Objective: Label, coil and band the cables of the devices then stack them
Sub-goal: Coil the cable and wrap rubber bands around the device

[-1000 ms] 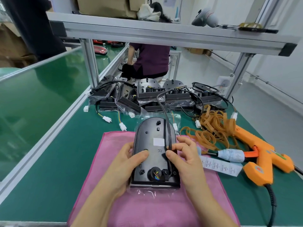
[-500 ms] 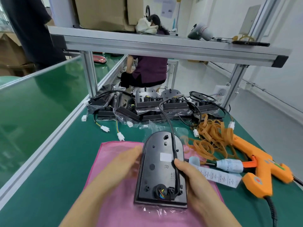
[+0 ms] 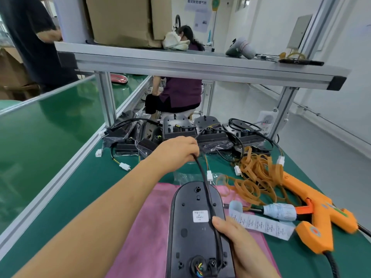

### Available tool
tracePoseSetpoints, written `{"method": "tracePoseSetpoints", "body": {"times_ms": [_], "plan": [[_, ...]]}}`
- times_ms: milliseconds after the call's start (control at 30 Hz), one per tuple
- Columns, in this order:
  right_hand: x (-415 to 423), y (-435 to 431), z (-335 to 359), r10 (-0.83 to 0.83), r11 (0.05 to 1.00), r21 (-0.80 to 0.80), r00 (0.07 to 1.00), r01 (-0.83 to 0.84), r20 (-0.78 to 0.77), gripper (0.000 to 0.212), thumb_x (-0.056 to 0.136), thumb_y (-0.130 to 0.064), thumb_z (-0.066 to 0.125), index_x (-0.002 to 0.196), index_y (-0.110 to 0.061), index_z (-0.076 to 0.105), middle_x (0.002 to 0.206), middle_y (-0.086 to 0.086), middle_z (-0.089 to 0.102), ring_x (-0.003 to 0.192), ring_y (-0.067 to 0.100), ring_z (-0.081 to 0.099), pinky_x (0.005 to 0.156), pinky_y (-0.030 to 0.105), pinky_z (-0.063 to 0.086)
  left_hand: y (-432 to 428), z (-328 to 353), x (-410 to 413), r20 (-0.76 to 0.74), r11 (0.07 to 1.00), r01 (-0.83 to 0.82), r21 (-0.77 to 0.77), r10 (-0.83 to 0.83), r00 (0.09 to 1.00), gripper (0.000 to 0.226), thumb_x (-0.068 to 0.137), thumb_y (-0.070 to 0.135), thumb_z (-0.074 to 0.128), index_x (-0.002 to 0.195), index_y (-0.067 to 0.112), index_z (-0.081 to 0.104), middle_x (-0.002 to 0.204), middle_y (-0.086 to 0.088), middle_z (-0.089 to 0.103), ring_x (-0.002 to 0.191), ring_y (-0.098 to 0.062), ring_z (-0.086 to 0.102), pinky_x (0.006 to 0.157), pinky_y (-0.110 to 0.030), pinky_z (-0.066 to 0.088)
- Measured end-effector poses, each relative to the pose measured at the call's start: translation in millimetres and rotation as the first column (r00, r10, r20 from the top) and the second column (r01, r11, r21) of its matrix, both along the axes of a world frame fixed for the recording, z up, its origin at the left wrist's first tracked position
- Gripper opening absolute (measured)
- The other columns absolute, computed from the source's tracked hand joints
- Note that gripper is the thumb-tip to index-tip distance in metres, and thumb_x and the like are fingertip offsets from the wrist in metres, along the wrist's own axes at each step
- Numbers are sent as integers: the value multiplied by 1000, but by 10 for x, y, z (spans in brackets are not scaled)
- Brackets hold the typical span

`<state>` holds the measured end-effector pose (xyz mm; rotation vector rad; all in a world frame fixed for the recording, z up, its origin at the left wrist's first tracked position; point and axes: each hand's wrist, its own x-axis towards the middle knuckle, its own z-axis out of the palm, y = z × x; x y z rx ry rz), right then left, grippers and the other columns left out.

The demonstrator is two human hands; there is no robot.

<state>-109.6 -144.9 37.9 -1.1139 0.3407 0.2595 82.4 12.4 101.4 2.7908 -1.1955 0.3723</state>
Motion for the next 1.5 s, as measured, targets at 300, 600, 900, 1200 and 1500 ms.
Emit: {"method": "tracePoseSetpoints", "body": {"times_ms": [300,600,900,1200,1500], "plan": [[-7,6,-4,-21,999,29,1000,21,2,48,64,-22,73,109,-6,71,112,26,67,108,42,62,104,54,41,-82,173,-244,442,915,231,-331,-65,895,25,76,-17,61,93,-1,68,96,-14,68,102,-32,66,87,-44,56],[-17,-6,33,-47,990,133,998,41,37,44,70,-21,68,111,-5,70,113,27,66,106,43,63,103,57,41,152,741,-463,470,931,268,-249,-126,874,14,88,19,67,96,14,78,78,-6,68,70,-27,65,67,-31,48],[-6,53,13,-86,989,123,996,82,35,53,61,-18,78,112,-6,69,112,25,67,106,43,64,102,58,42,435,715,-699,-382,928,-372,-21,336,861,21,88,33,56,72,30,69,48,15,63,46,1,58,53,-18,41],[111,132,38,-163,921,365,986,140,32,25,76,-20,66,98,-13,76,104,21,71,89,38,71,64,48,58,353,530,-858,-817,923,-379,-66,168,551,32,95,19,53,67,10,64,44,-2,59,34,-13,51,41,-17,42],[422,168,193,-243,968,90,963,234,118,65,57,-29,76,114,-2,60,101,23,71,86,38,70,72,50,58,356,489,-1031,-961,840,-496,-222,-102,257,26,99,13,45,84,8,66,61,-6,56,50,-21,66,46,-23,52]]}}
